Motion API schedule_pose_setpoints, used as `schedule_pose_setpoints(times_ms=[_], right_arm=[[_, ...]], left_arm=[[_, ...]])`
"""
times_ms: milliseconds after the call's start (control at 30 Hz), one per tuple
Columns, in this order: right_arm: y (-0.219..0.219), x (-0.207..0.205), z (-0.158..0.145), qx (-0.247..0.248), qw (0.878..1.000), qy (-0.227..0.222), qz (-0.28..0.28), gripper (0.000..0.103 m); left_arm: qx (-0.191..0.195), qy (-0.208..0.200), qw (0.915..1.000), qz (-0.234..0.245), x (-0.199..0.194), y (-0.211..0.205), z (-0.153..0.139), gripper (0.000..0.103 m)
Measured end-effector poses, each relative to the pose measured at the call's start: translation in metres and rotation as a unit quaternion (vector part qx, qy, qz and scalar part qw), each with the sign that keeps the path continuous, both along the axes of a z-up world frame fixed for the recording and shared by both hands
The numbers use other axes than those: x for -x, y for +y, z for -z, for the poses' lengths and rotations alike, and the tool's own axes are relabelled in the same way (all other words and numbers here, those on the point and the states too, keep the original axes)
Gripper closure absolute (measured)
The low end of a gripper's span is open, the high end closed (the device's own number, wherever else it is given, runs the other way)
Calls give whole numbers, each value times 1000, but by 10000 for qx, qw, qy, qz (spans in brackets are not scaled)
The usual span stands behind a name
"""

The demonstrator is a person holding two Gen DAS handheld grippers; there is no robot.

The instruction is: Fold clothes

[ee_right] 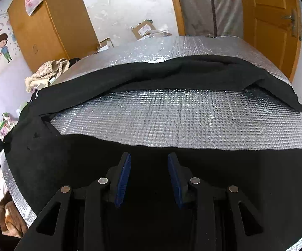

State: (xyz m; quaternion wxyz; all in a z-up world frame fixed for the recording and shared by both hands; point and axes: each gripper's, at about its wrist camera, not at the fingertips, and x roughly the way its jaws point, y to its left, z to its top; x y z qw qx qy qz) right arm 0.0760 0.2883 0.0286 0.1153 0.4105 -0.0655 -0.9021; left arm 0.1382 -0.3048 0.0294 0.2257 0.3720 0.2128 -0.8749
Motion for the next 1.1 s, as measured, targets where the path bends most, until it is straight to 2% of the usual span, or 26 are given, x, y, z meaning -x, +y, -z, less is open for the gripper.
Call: schedule_pose_setpoints(times_ms=[100, 200, 267, 333, 433, 500, 600, 667, 700, 767, 867, 900, 967, 1000, 1100], right_arm=[[17, 1, -9, 20, 9997, 119, 204, 65], [43, 3, -22, -152, 9977, 285, 596, 64], [69, 9, -29, -221, 9947, 396, 925, 64], [93, 17, -32, -212, 9913, 411, 1232, 62], [135, 36, -24, 26, 9845, 178, 1745, 60], [155, 51, -18, -12, 9815, -44, 1916, 60], [168, 66, -17, -313, 9837, -123, 1769, 58], [166, 74, -19, -736, 9855, -115, 1523, 51], [163, 78, -19, -1027, 9859, -117, 1318, 47], [159, 87, -14, -1446, 9848, -208, 938, 46], [158, 99, -3, -1690, 9824, -374, 695, 46], [159, 102, 1, -1746, 9815, -401, 684, 48], [161, 106, 4, -1808, 9804, -417, 665, 73], [162, 107, 3, -1842, 9798, -403, 665, 97], [165, 98, -12, -1945, 9789, -172, 600, 96]], left_arm=[[415, 133, 9990, -75, -3, 14, -20, 86], [828, 484, 9953, 136, -2, 39, -47, 86], [973, 753, 9911, 500, 4, 68, -63, 86], [973, 957, 9841, 1140, 17, 109, -71, 84], [947, 1119, 9672, 2074, 41, 173, -73, 84], [844, 1130, 9549, 2612, 57, 213, -68, 84], [741, 1104, 9401, 3138, 76, 258, -61, 84], [708, 1034, 9351, 3314, 85, 274, -57, 84], [700, 1001, 9333, 3377, 89, 280, -56, 84], [728, 931, 9314, 3442, 96, 286, -54, 84], [708, 835, 9320, 3454, 102, 290, -50, 84], [695, 810, 9326, 3448, 103, 290, -49, 84], [675, 766, 9335, 3438, 103, 292, -46, 84], [669, 747, 9338, 3435, 103, 292, -44, 84], [662, 715, 9348, 3416, 102, 291, -41, 84]])
